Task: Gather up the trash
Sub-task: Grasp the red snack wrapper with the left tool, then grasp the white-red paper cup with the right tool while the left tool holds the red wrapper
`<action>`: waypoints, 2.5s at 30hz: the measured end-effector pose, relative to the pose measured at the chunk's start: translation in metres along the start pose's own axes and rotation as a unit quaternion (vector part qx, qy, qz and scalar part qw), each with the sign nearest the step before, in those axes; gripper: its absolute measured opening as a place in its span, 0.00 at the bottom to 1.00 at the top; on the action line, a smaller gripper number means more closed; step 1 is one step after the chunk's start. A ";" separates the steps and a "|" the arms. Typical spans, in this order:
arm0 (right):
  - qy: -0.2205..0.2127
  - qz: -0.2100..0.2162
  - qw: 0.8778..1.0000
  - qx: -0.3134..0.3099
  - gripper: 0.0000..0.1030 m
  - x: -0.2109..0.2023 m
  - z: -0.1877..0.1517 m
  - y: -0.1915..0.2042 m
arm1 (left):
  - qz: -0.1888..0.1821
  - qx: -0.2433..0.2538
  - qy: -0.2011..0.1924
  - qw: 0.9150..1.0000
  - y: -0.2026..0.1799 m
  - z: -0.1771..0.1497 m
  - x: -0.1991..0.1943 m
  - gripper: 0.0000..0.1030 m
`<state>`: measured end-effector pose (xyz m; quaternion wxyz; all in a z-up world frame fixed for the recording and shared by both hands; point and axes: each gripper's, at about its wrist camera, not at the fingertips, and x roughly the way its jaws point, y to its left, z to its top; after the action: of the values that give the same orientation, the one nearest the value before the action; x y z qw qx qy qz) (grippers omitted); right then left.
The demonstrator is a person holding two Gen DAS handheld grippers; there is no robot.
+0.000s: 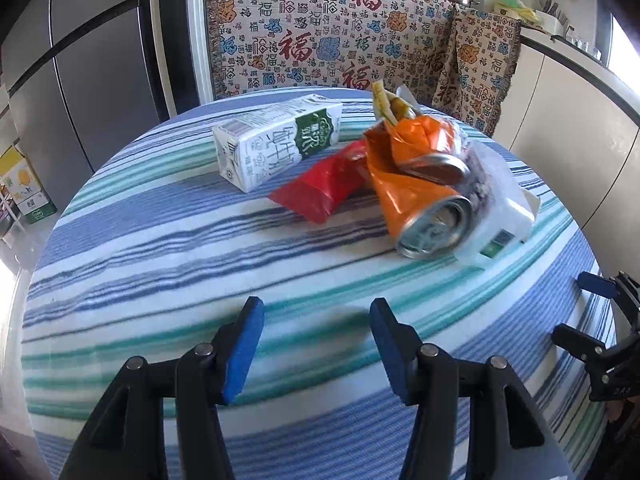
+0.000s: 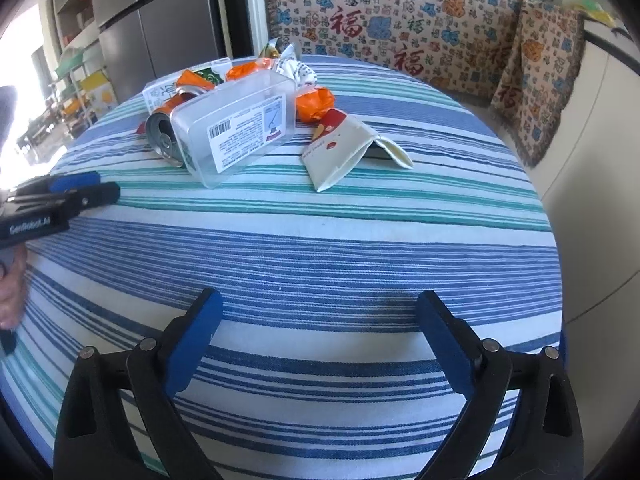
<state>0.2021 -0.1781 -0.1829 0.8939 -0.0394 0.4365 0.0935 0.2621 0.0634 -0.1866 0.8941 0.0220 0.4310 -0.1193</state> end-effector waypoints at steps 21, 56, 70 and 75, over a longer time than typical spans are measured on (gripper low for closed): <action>-0.001 -0.004 1.000 0.002 0.96 0.001 0.000 0.002 | -0.023 0.138 0.014 0.990 0.007 0.067 0.042 0.55; 0.010 0.015 1.000 0.009 0.96 0.009 0.016 -0.018 | -0.017 0.037 0.025 0.999 0.001 -0.021 -0.040 0.25; 0.086 0.053 0.990 -0.094 0.96 0.063 0.115 -0.027 | -0.020 0.103 0.052 0.993 -0.008 -0.003 -0.005 0.71; 0.130 0.068 0.984 -0.096 0.69 0.082 0.116 -0.027 | -0.027 0.109 0.059 0.992 -0.007 0.000 -0.004 0.63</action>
<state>0.3467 -0.1762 -0.1768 0.8131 -0.1074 0.5399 0.1895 0.2581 0.0577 -0.1836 0.8562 0.1145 0.4676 -0.1878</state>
